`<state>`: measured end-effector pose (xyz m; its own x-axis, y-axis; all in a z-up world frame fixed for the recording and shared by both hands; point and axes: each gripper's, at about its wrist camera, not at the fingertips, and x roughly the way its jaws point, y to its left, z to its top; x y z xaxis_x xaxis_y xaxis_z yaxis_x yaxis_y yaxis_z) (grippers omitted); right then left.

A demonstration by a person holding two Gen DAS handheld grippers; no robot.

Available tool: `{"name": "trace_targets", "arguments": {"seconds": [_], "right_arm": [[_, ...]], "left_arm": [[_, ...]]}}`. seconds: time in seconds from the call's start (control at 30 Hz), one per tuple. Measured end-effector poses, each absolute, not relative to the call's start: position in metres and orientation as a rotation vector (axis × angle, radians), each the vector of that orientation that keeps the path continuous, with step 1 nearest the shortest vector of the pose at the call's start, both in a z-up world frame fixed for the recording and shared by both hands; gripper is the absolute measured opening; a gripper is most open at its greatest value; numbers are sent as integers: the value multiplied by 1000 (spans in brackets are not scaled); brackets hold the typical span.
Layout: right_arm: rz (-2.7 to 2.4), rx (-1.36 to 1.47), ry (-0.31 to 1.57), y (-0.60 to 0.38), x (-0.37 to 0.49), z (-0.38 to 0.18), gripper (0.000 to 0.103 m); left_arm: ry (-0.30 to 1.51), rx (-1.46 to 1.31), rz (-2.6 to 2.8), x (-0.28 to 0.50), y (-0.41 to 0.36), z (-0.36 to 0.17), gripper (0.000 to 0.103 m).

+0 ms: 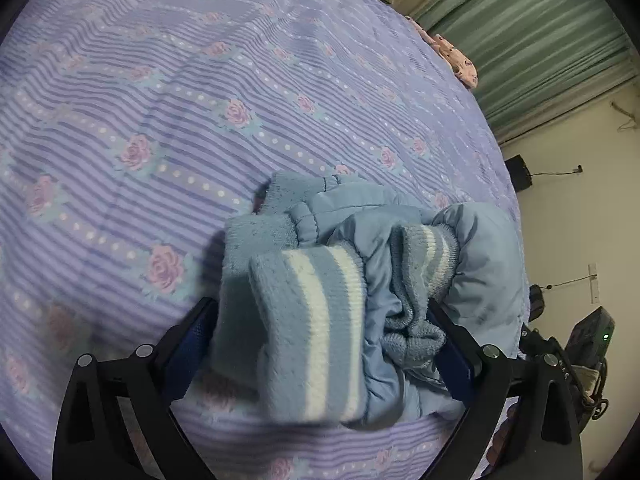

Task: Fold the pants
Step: 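Grasp the blue pants bundle at the cuffs with both tools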

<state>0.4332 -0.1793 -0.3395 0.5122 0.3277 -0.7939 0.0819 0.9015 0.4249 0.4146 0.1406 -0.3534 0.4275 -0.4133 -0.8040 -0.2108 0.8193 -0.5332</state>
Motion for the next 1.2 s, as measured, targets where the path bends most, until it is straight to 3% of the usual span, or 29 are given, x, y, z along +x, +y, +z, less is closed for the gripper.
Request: {"name": "trace_targets", "arguments": {"seconds": [0.17, 0.33, 0.47, 0.63, 0.73, 0.9, 1.0, 1.1, 1.2], "right_arm": [[156, 476, 1045, -178, 437, -351, 81], [171, 593, 1080, -181, 441, -366, 81], [197, 593, 1086, -177, 440, -360, 58], [192, 485, 1049, -161, 428, -328, 48], [203, 433, 993, -152, 414, -302, 46], [176, 402, 940, -158, 391, -278, 46], [146, 387, 975, -168, 388, -291, 46], [127, 369, 1004, -178, 384, -309, 46], [97, 373, 1027, -185, 385, -326, 46]], "left_arm": [[1135, -706, -143, 416, 145, -362, 98], [1121, -753, -131, 414, 146, -362, 83], [1100, -801, -136, 407, 148, -356, 69], [1047, -767, -136, 400, 155, -330, 48], [1032, -755, -166, 397, 157, -315, 44], [1065, -775, -210, 391, 146, -325, 46], [1082, -723, -206, 390, 136, -338, 60], [1125, -672, -207, 392, 131, -347, 85], [1157, -735, -233, 395, 133, -361, 93]]}}
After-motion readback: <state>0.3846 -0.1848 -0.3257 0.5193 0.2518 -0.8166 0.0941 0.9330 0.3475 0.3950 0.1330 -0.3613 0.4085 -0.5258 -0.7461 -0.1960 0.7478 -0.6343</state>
